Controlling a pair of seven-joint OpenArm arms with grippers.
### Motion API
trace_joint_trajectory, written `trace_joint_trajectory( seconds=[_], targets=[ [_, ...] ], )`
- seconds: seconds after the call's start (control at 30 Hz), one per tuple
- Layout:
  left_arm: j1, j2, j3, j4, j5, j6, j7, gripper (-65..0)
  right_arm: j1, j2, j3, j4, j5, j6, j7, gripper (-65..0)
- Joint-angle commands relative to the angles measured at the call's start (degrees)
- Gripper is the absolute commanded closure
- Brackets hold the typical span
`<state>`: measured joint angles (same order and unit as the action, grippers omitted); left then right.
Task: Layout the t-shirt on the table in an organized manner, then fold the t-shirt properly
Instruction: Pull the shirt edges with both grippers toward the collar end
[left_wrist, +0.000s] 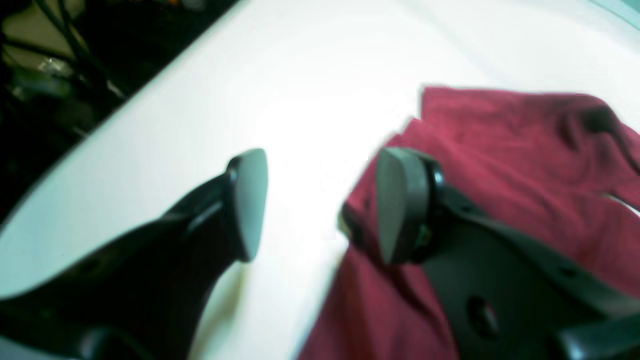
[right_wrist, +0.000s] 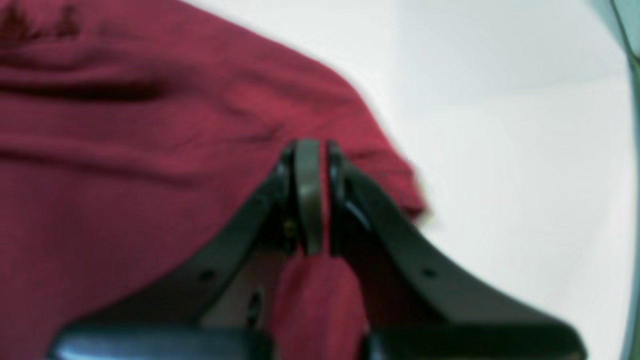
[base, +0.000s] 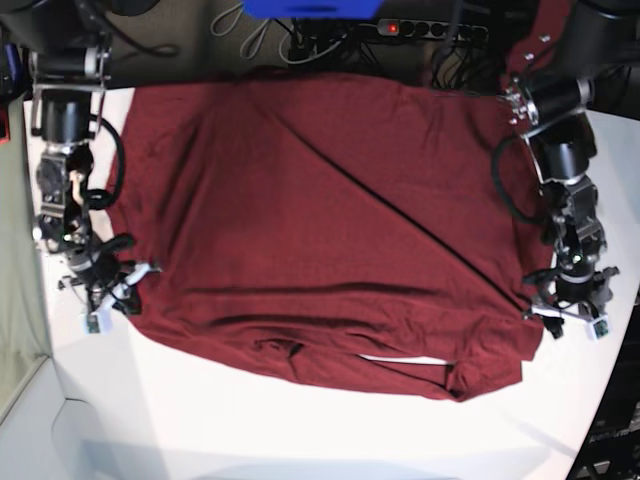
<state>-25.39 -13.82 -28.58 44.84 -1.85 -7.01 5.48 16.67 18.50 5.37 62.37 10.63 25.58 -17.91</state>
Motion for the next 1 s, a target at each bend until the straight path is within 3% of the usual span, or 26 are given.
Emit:
trace_joint_trajectory(
  seconds=[0.0, 0.17, 0.27, 0.6, 0.8, 0.97],
  targets=[
    [-0.42, -1.08, -0.13, 5.23, -1.27, 0.19, -0.33, -33.8, -0.71, 0.53, 1.54, 4.22, 0.75, 0.22, 0.72, -1.5],
    [11.63, 0.24, 0.23, 26.85, -5.41, 0.19, 13.47, -33.7, -10.20, -4.13, 6.72, 20.40, 0.75, 0.22, -7.19, -1.5],
    [19.36, 1.21, 0.31, 36.44, -7.16, 0.19, 18.57, -33.7, -14.78, -6.15, 8.04, 26.91, 0.66, 0.22, -11.93, -1.5],
    [32.46, 3.14, 0.40, 39.51, -7.16, 0.19, 19.18, -33.7, -22.34, -7.56, 8.13, 28.05, 0.66, 0.22, -12.73, -1.5],
    [32.73, 3.14, 0.67, 33.97, -7.16, 0.19, 19.18, -33.7, -20.75, -7.47, 8.13, 21.28, 0.66, 0.22, -12.20, -1.5],
    [29.56, 2.97, 0.75, 26.24, -7.08, 0.19, 19.10, -33.7, -16.36, -7.03, 7.95, 11.87, 0.31, 0.22, -8.33, -1.5]
  ],
)
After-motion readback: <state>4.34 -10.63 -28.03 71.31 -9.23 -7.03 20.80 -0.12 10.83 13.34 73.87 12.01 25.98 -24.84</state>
